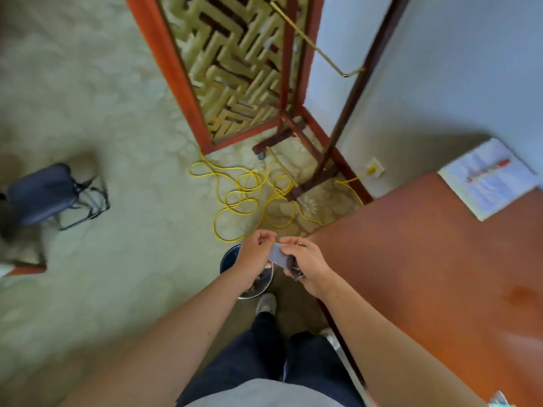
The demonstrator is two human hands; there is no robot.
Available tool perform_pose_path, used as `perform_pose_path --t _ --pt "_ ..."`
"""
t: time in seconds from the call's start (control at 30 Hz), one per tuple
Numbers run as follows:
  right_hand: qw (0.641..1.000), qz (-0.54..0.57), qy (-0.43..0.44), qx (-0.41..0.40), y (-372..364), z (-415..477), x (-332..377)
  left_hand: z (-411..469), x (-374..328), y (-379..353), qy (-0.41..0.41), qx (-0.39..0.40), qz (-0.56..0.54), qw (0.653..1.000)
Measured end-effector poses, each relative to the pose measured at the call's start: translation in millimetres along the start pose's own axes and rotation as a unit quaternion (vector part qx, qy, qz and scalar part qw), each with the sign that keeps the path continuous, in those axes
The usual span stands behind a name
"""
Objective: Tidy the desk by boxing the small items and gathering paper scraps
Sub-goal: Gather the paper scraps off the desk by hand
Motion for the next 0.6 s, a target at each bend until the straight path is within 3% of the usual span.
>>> perform_pose_path --t 0.27,0.6 --pt "0.996 -0.045 -0.074 0.005 -58 69 -34 28 73 49 0.148 -0.039 -0.111 0.982" --pt "0.982 -0.072 -0.171 -0.039 -71 203 -125 100 218 44 0.268 -0.055 -0.221 0.936"
Point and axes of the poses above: each hand's wrist, its own z-axis towards the middle knuckle, its own y-axis out of the back of the hand, x = y × z, the point moved 2 cm from there along z, towards the middle knuckle, and after that the axes turned 9 degrees about -y, right-handed, at the moved point
